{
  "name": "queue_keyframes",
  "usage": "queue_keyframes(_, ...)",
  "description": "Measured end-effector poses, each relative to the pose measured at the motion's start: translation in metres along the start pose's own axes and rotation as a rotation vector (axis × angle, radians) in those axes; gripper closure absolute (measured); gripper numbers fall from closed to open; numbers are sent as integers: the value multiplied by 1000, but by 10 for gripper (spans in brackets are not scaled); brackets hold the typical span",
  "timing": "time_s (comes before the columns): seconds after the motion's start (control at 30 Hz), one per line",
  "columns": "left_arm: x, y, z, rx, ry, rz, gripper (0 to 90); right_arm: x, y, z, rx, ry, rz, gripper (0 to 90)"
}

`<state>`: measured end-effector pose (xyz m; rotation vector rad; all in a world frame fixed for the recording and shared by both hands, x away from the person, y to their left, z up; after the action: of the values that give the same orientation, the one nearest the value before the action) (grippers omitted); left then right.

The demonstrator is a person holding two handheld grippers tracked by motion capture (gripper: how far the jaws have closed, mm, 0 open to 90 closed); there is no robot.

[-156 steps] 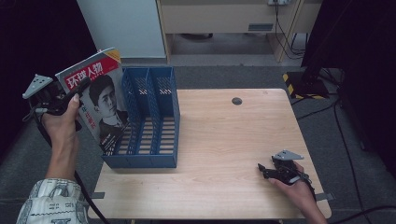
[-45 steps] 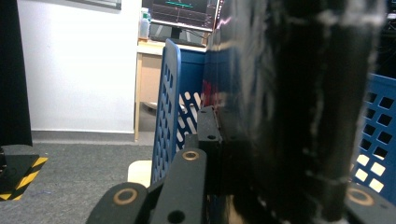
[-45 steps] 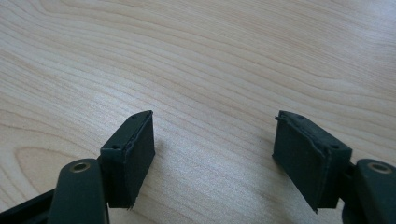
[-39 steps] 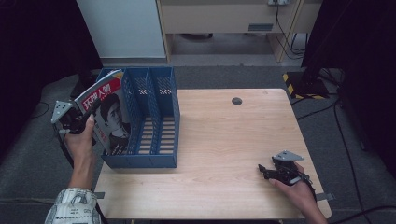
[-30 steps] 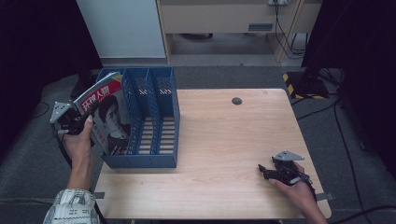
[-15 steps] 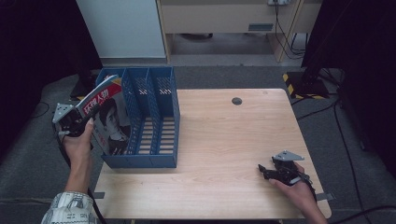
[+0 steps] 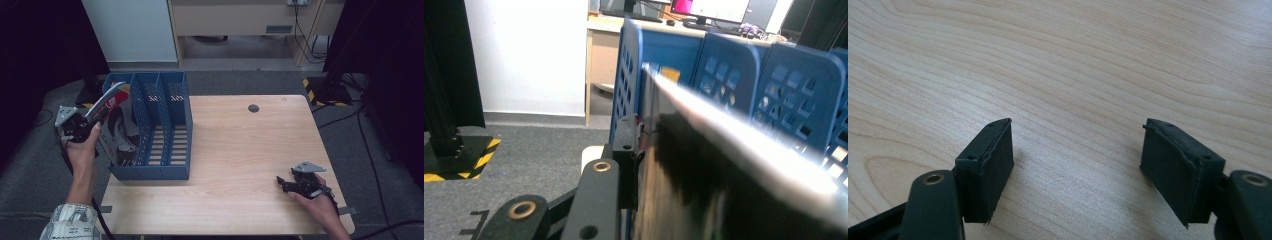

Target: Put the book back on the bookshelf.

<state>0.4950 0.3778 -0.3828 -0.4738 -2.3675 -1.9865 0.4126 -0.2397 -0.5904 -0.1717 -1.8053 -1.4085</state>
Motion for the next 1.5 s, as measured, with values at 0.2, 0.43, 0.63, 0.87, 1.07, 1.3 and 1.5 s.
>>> queue_keyframes(0.2, -5, 7, -2, -15, 3, 61, 754, 0, 0, 0, 1, 1, 0, 291)
queue_keyframes(0.43, -3, 6, 1, 11, 11, 51, 858, 0, 0, 0, 0, 1, 0, 291)
queue_keyframes(0.63, 2, 8, 1, 16, 0, 25, 863, 0, 0, 0, 0, 1, 0, 291)
queue_keyframes(0.87, 7, 11, 3, 40, -8, 2, 863, 0, 0, 0, 0, 1, 0, 291)
queue_keyframes(1.07, 9, 14, 0, 42, -19, -23, 864, 0, 0, 0, 0, 1, 0, 292)
queue_keyframes(1.3, 11, 18, -3, 52, -22, -44, 865, 0, 0, 0, 1, 1, 0, 291)
queue_keyframes(1.5, 12, 24, -9, 47, -34, -66, 865, 0, 0, 1, -1, 2, 1, 292)
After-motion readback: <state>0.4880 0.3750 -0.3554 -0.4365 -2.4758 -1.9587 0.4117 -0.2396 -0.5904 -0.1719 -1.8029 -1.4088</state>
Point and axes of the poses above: each handheld gripper's, and its own axes: x roughly backward along the jaws, y roughly out of its top, z roughly to its left, the point moved 8 cm from there along -x, roughly forward along the jaws, and after that the axes turned 3 degrees about x, right-handed, at the moved point
